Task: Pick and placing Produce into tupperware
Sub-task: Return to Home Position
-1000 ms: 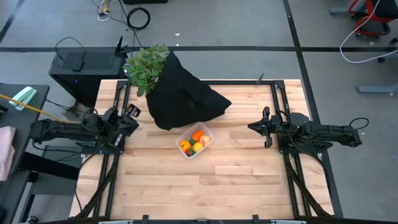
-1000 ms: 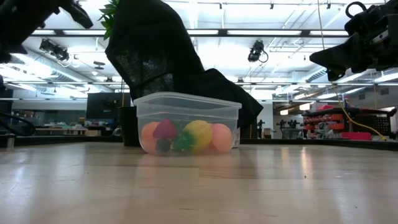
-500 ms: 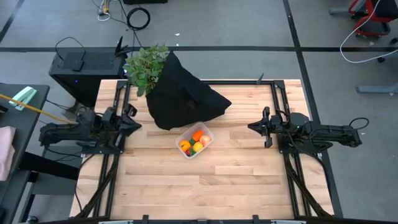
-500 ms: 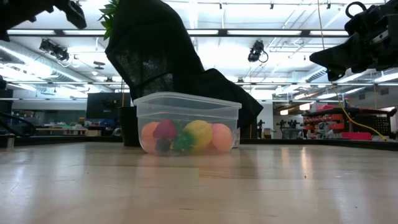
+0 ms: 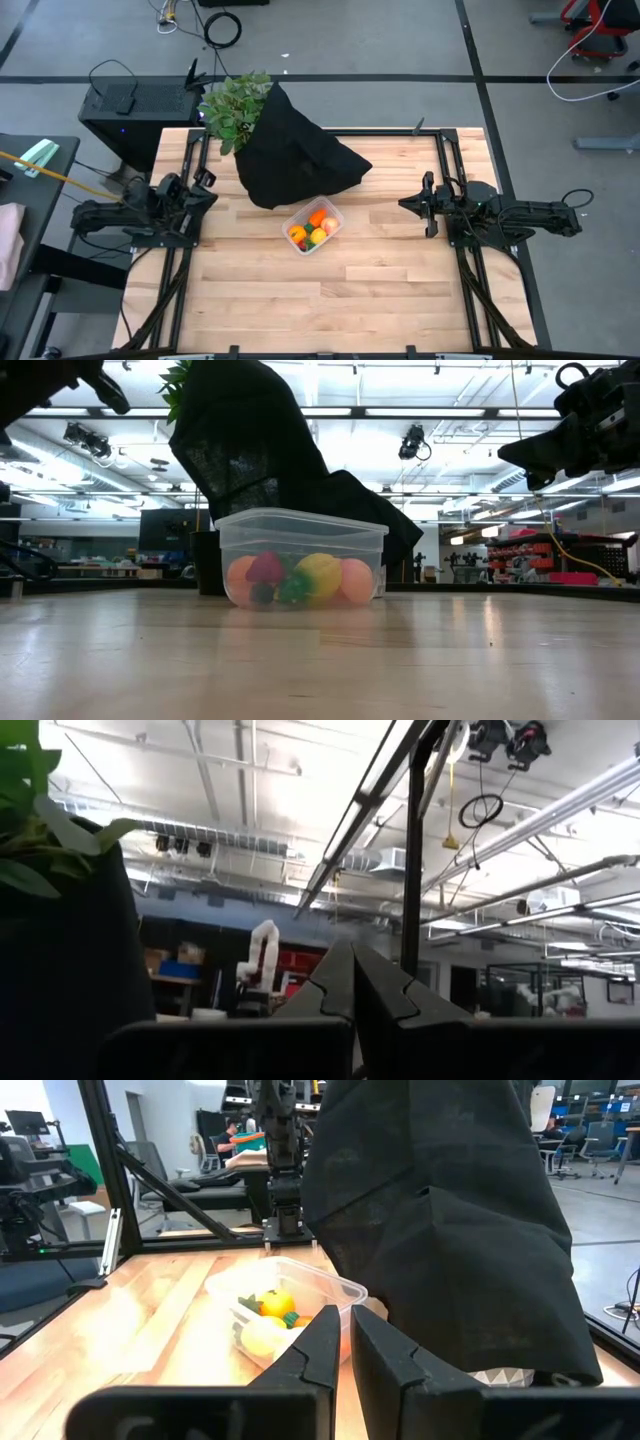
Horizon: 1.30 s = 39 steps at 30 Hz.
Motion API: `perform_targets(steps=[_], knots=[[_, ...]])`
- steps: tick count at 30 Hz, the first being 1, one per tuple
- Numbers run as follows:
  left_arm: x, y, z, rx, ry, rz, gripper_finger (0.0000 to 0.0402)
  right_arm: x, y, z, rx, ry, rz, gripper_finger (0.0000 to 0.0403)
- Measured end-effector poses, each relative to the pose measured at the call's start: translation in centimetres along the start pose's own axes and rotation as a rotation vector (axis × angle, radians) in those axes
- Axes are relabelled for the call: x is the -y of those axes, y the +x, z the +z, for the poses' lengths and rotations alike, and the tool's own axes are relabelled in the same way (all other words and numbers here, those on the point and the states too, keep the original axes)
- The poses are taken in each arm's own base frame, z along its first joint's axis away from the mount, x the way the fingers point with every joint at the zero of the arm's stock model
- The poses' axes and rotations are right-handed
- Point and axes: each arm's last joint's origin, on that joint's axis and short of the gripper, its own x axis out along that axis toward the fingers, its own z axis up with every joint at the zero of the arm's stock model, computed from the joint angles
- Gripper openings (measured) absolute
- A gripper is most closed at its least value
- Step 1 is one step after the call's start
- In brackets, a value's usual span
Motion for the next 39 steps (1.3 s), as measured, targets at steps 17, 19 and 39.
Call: perform_targets(steps=[17, 19, 39], knots=[[-0.4, -0.6, -3.2, -0.285, -0.060, -0.021, 0.0002, 0.0, 0.0, 0.0, 0.000, 0.000, 0.001, 0.0034], [-0.5, -0.7, -3.5, -0.318, -0.067, -0.020, 0.0003, 0.0, 0.0, 0.0, 0.001, 0.000, 0.000, 0.0034], [-1.3, -2.0, -6.0, -0.584, -0.045, 0.159, 0.0002, 0.0, 0.0, 0.0, 0.000, 0.000, 0.000, 0.0034]])
